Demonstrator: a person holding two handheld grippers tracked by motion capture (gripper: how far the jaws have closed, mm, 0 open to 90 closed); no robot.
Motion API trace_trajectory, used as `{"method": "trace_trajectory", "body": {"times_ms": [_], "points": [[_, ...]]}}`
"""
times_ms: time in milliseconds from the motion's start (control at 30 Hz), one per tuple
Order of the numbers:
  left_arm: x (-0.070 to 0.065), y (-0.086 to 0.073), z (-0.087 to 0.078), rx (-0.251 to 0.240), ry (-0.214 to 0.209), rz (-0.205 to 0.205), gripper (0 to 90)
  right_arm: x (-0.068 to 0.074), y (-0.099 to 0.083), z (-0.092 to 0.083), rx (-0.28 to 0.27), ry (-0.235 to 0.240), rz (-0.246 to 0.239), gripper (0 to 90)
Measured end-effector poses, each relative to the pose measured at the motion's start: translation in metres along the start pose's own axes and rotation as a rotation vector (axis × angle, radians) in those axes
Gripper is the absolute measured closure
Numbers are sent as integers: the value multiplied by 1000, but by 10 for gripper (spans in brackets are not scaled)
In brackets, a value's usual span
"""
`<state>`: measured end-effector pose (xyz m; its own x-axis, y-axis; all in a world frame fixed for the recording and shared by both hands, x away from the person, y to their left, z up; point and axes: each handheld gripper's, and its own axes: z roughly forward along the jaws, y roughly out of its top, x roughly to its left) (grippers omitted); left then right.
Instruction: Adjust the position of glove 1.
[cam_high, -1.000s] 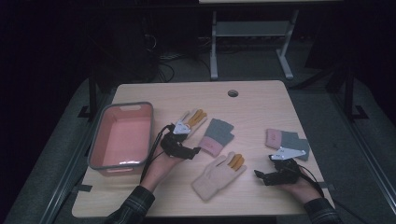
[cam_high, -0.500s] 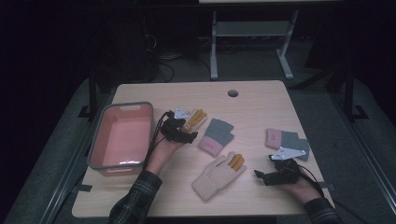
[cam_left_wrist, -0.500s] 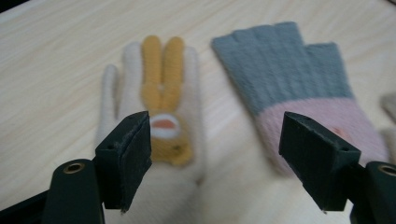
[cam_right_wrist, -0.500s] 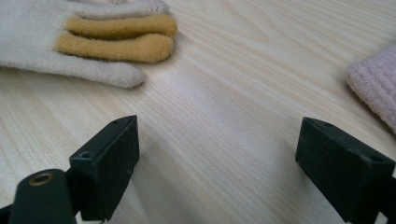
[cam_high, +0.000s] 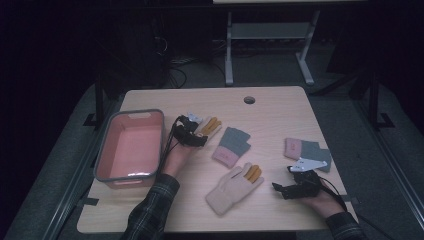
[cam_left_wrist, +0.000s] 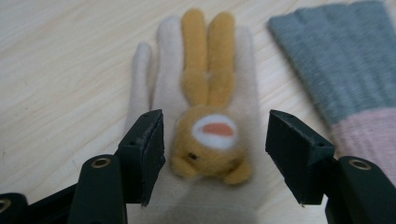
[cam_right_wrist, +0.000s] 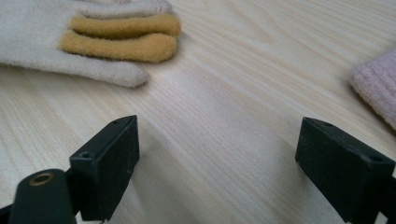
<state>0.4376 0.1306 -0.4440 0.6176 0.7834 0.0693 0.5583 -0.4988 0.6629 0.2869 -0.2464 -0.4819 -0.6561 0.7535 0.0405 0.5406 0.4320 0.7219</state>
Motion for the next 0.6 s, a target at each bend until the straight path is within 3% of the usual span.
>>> {"method": "trace_trajectory", "body": {"times_ms": [100,233,267,333,367,600], "points": [[1,-2,8,2,7,-26,385,0,0,0,1,2,-2,131],[2,-5,15,42,11,0,450,0,0,0,0,3,-6,131],[1,-7,17,42,2,-18,472,0,0,0,0,3,-5,131],[4,-8,17,30,-11,-38,490,0,0,0,0,3,-6,131],[4,-8,17,30,-11,-36,542,0,0,0,0,4,-7,131],[4,-6,15,34,-11,-46,609,0,0,0,0,4,-7,131]]}}
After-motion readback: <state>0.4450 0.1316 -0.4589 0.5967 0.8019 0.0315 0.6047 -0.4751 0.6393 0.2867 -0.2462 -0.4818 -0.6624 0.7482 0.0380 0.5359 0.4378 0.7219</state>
